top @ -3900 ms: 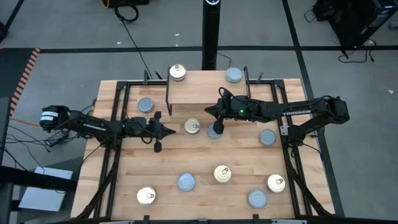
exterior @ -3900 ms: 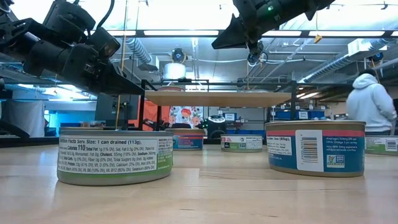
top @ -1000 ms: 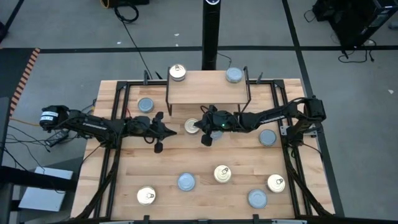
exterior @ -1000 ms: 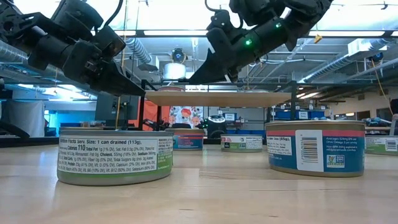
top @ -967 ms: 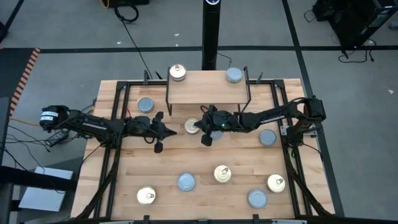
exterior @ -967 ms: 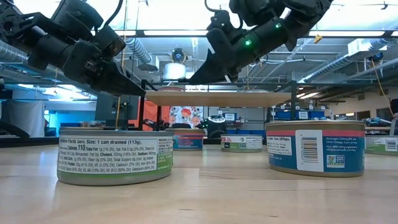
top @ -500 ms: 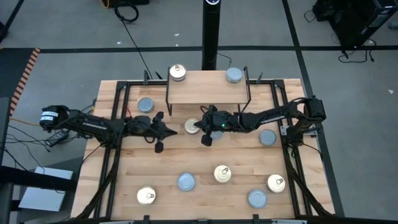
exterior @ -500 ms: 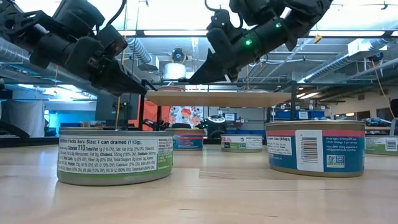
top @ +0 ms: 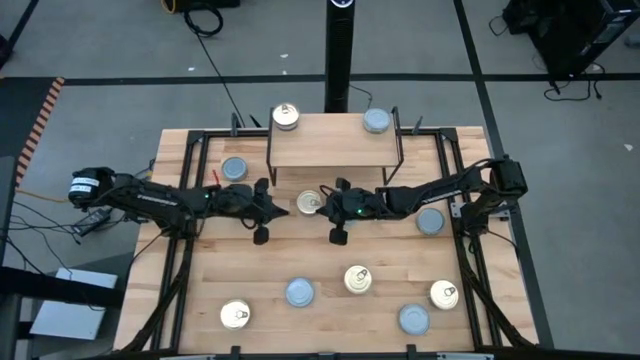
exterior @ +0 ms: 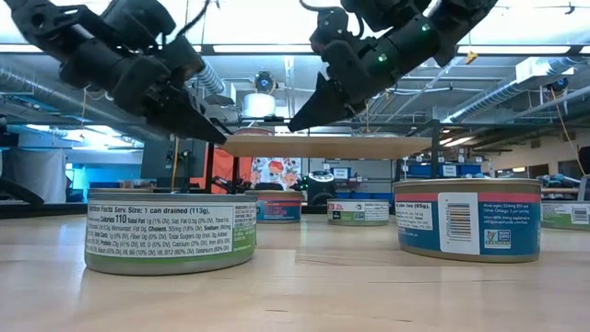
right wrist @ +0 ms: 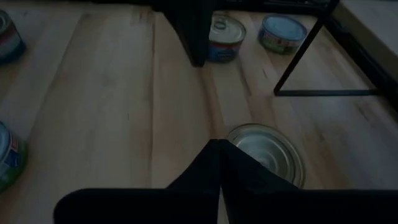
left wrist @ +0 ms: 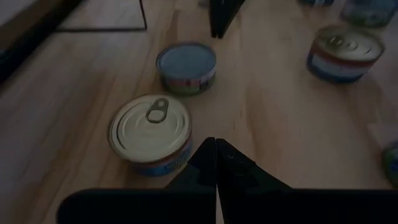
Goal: Stack canned seafood by type on shelf
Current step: Put the blue pink tuna can on the shelf
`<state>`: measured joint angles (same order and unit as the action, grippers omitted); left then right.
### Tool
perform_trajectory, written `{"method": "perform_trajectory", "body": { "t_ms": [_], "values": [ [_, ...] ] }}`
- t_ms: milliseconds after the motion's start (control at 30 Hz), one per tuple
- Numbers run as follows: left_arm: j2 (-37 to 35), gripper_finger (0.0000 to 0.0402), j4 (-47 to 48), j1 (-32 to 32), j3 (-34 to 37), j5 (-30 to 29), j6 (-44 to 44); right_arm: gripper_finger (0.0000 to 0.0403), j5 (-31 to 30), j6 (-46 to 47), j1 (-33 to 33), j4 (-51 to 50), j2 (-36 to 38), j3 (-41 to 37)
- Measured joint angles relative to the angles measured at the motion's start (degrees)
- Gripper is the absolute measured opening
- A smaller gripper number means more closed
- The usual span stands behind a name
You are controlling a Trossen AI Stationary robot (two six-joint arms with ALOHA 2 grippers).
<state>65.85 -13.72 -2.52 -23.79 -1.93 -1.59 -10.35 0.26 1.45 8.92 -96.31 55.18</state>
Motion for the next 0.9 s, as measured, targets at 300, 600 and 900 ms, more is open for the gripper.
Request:
{"method": "perform_trajectory", "body": {
  "t_ms": [300, 600, 900],
  "values": [
    [8.3, 0.0001, 4.2, 0.0, -7.1, 0.6, -4.3, 0.0006, 0.0, -0.2, 0.8, -0.4, 0.0, 0.0],
    [8.9, 0.0001, 11.8, 0.0, -12.7, 3.2, -9.9, 0.0006, 0.0, -0.3, 2.0, -4.1, 0.0, -1.4],
    [8.9, 0.0001, 12.0, 0.0, -12.7, 3.2, -10.1, 0.0004, 0.4, 0.8, 1.7, 5.3, 0.0, -8.3]
  ]
}}
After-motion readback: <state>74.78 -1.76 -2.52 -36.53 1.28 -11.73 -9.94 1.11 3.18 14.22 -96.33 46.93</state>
